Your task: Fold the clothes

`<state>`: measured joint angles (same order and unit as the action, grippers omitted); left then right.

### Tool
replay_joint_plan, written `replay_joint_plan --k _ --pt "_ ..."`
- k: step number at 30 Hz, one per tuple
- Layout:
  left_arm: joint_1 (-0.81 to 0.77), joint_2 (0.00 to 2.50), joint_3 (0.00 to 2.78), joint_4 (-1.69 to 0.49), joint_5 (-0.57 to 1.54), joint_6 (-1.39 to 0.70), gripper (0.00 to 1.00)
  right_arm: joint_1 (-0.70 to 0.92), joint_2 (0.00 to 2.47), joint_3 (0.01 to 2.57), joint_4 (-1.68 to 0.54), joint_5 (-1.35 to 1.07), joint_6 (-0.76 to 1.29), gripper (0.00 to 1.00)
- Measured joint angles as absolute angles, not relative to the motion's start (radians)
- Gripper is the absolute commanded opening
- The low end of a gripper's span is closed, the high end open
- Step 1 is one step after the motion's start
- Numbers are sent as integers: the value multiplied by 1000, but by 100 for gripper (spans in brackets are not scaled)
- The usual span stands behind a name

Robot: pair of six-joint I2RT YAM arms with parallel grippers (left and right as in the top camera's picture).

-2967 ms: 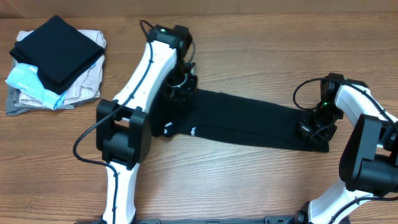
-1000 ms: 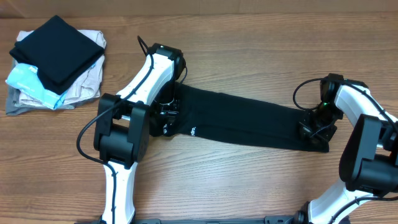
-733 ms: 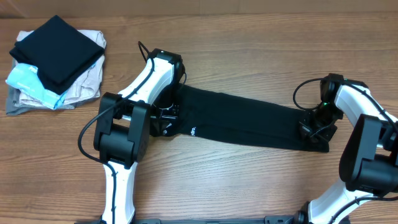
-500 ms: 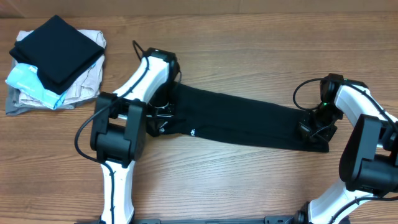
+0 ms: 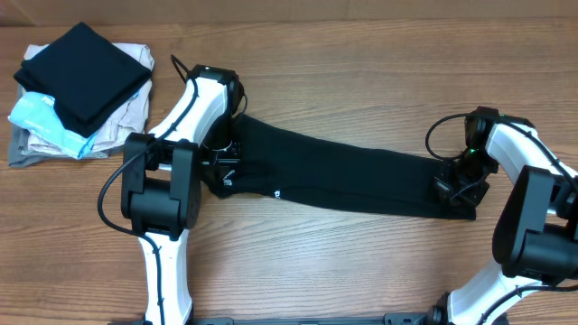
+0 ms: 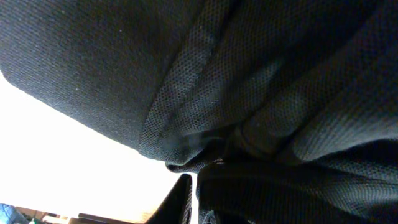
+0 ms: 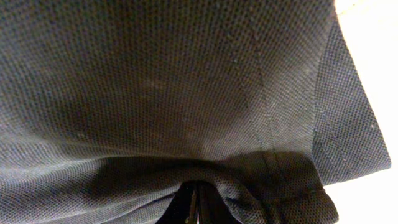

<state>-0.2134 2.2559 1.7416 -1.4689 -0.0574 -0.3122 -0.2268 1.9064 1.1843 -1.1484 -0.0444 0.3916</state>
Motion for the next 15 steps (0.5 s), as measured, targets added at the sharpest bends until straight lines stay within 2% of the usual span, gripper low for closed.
replay_joint_plan --k 15 --pt "-213 2256 1820 -1415 -54 -312 17 -227 1906 1184 -1147 -44 392 4"
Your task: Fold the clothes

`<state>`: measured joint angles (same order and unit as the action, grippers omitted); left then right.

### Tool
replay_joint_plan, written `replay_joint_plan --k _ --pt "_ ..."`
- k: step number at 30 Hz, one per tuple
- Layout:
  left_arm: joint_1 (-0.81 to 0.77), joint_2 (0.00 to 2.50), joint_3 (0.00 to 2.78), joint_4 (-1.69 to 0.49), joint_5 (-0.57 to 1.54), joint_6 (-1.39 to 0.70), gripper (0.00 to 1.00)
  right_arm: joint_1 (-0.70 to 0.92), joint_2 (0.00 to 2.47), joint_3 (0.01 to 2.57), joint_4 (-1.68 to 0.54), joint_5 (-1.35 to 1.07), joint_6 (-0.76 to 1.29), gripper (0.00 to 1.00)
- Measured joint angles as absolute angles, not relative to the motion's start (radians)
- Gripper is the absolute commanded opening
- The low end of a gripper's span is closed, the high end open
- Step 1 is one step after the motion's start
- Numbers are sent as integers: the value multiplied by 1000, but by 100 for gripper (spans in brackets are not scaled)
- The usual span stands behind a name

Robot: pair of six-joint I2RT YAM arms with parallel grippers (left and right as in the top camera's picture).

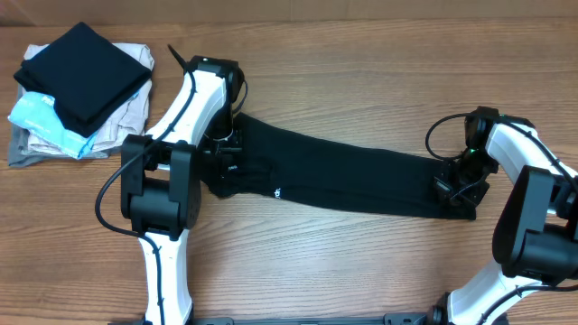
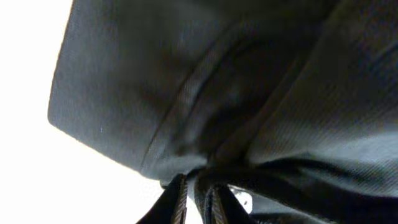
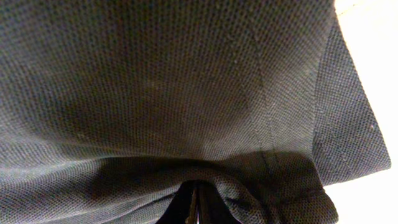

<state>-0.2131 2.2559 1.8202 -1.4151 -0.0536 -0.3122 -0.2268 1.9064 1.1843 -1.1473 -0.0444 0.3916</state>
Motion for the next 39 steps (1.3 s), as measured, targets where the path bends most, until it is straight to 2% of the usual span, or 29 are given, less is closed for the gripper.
replay_joint_plan --k 10,12,17,19,23,25,33,39 --pt "-213 2256 1821 -1276 -54 -312 9 -227 1906 1184 -1146 -44 392 5" --pt "-213 2256 1823 -1265 -53 -311 7 -226 1906 1184 -1144 -44 397 22" --pt "-213 2256 1907 -1306 -53 -304 12 -226 1906 1184 -1137 -46 393 33" --pt "-213 2256 1984 -1344 -52 -304 12 -226 1906 1184 -1137 -47 391 33" --pt "-214 2252 2152 -1439 -9 -296 7 -226 1906 1185 -1146 -47 389 23" --pt "-217 2249 2202 -1485 39 -276 5 -227 1906 1200 -1190 -48 390 22" --pt "-299 2243 2188 -1511 186 -201 4 -226 1904 1429 -1363 -77 389 35" --pt "-367 2243 2096 -1499 215 -187 4 -205 1890 1465 -1397 -177 328 34"
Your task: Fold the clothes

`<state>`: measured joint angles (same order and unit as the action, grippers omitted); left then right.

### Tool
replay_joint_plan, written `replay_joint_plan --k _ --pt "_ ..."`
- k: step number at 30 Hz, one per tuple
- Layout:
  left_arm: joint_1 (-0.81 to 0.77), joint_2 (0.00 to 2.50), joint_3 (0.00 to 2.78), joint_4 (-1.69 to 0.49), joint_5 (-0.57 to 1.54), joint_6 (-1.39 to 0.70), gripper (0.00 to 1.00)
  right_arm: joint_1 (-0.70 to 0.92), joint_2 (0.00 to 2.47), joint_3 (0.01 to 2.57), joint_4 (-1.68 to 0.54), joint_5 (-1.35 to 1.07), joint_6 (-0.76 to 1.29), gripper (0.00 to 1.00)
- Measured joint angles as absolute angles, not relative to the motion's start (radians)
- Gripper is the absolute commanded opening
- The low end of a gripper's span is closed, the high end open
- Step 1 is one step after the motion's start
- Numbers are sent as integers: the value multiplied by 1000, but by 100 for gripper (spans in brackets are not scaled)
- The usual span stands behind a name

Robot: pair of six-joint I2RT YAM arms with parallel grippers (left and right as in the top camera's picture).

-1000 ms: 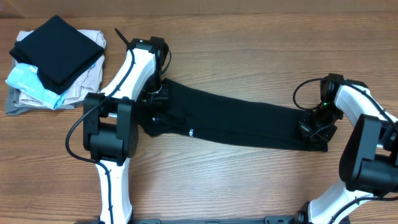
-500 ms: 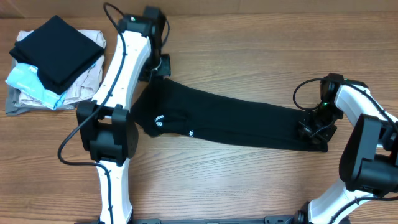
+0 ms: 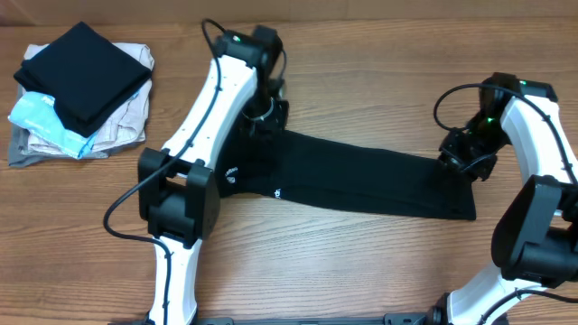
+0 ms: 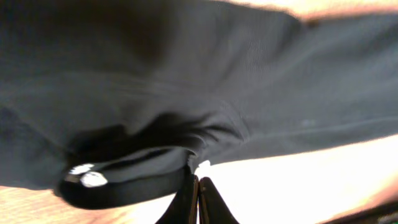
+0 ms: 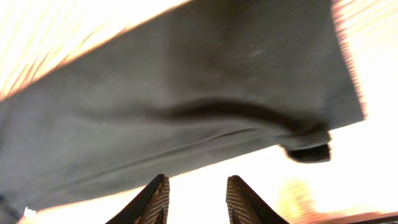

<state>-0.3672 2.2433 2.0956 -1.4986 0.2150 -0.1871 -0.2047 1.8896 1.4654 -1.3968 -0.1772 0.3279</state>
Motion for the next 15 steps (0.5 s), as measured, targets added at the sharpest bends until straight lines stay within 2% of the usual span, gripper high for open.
replay_joint_plan --k 8,15 --pt "-393 2244 1973 -1592 218 -154 4 -129 1890 1411 -1368 -228 292 35" --pt "-395 2236 1945 -1684 213 -118 5 -124 1890 1402 -1360 -228 287 36"
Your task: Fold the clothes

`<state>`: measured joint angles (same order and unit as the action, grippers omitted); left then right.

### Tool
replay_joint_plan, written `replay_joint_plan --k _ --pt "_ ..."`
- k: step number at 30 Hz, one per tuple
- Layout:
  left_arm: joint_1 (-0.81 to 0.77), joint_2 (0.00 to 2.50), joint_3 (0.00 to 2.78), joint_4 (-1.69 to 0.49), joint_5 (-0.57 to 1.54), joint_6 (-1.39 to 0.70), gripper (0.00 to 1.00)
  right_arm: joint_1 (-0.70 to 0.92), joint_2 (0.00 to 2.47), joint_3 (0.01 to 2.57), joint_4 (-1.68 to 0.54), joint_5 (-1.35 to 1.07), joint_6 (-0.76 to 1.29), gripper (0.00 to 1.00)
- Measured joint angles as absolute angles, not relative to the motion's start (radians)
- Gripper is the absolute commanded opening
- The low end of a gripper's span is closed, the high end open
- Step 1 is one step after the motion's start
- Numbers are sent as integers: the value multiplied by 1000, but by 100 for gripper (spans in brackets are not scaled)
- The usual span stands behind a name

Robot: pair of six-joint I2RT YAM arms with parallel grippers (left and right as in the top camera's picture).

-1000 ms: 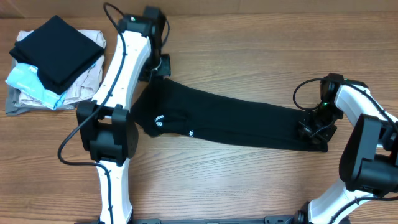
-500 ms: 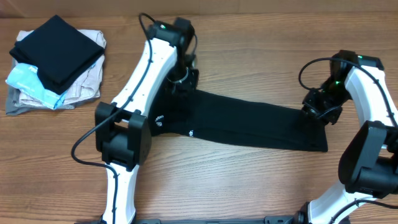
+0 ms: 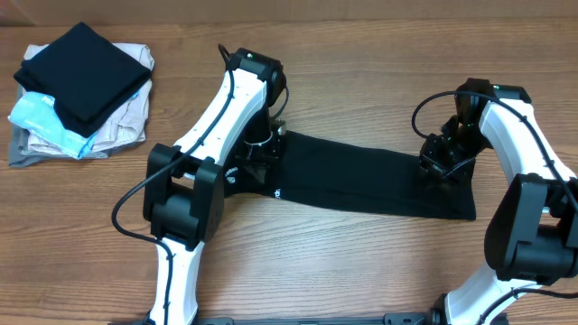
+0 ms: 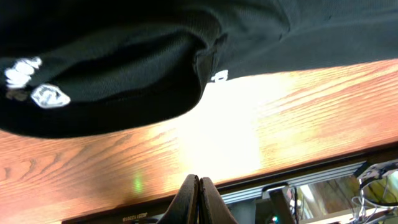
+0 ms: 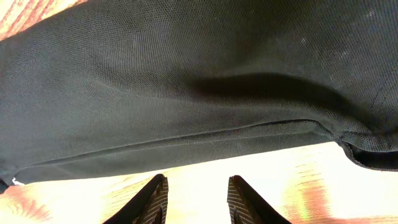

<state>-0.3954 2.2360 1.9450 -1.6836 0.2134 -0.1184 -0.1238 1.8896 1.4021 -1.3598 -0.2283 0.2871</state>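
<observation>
A long black garment (image 3: 361, 181) lies stretched flat across the middle of the table, with small white logos near its left end. My left gripper (image 3: 259, 150) hovers over that left end. In the left wrist view it (image 4: 198, 184) is shut with nothing between its fingertips, and the cloth (image 4: 124, 62) with the logos lies beyond them. My right gripper (image 3: 442, 161) is over the garment's right end. The right wrist view shows it (image 5: 196, 194) open and empty, above bare wood just off the cloth's edge (image 5: 186, 93).
A stack of folded clothes (image 3: 81, 86), black on top of beige, grey and light blue, sits at the far left corner. The wooden table (image 3: 343, 262) shows bare wood along the front and back. Both arm bases stand at the front edge.
My left gripper has moved from the garment's far left edge to over its left end, and stays shut. My right gripper, still open, has shifted a little to the left over the right end.
At first both grippers were shut on the garment's two ends, low on the table, with the cloth stretched between them. Later the right gripper was open and off the cloth, and the left was shut at the far edge. Now neither holds cloth and the garment lies flat.
</observation>
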Motion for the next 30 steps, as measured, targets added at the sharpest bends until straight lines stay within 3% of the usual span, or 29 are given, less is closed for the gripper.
replay_joint_plan --k 4,9,19,30 --pt "-410 2207 1832 -1658 190 -121 5 -124 1890 1401 -1348 -228 287 37" --pt "-446 2079 1587 -1433 138 -160 4 -124 1890 1400 -1338 -227 287 41" --pt "-457 1455 1119 -969 10 -335 4 -124 1890 1398 -1304 -219 287 41" --pt "-457 1591 933 -801 -18 -394 4 -124 1890 1398 -1294 -218 287 41"
